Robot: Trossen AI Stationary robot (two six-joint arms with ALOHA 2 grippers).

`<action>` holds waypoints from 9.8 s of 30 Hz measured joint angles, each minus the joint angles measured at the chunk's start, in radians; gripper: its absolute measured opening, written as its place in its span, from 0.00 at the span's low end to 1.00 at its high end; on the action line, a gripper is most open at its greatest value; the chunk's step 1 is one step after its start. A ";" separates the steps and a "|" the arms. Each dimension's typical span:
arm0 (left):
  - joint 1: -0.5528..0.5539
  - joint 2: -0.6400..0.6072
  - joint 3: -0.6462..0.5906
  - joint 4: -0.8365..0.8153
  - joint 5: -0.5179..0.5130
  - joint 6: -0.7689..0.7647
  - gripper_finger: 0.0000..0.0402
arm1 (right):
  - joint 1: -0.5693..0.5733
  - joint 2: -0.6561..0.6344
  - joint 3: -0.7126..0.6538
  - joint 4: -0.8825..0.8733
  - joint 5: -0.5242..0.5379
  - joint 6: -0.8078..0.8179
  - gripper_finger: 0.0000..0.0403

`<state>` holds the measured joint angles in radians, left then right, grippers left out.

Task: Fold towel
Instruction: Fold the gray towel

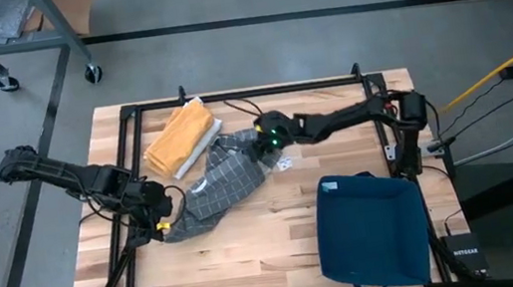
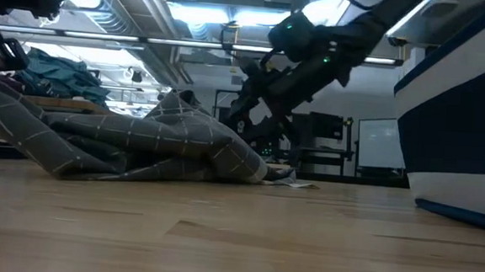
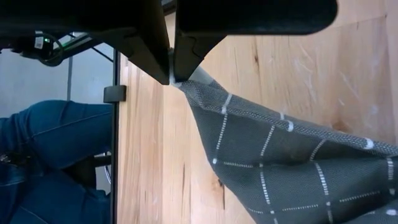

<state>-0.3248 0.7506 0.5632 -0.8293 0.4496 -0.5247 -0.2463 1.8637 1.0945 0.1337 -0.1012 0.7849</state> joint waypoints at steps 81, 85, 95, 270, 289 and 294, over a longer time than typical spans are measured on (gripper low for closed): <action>0.048 -0.148 0.498 0.119 -1.164 0.267 0.00 | 0.015 -0.567 0.071 0.044 0.234 -0.278 0.01; 0.108 -0.147 0.525 0.380 -1.230 0.503 0.00 | 0.015 -0.635 0.071 0.086 0.359 -0.298 0.01; 0.272 -0.037 0.525 1.108 -1.224 0.989 0.00 | -0.001 -0.659 0.085 0.460 0.406 -0.399 0.00; 0.658 0.232 1.400 0.263 -0.081 0.058 0.00 | 0.299 -0.541 0.838 -0.444 0.124 -0.282 0.00; 0.658 0.252 1.356 -0.186 -0.254 0.565 0.00 | 0.298 -0.515 0.838 -0.813 0.328 -0.447 0.00; 0.658 0.259 1.356 -0.266 -0.255 0.670 0.00 | 0.298 -0.486 0.838 -0.922 0.345 -0.454 0.00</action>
<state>0.3334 1.0096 1.9190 -1.0954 0.1944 0.1456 0.0521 1.3779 1.9324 -0.7880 0.2438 0.3311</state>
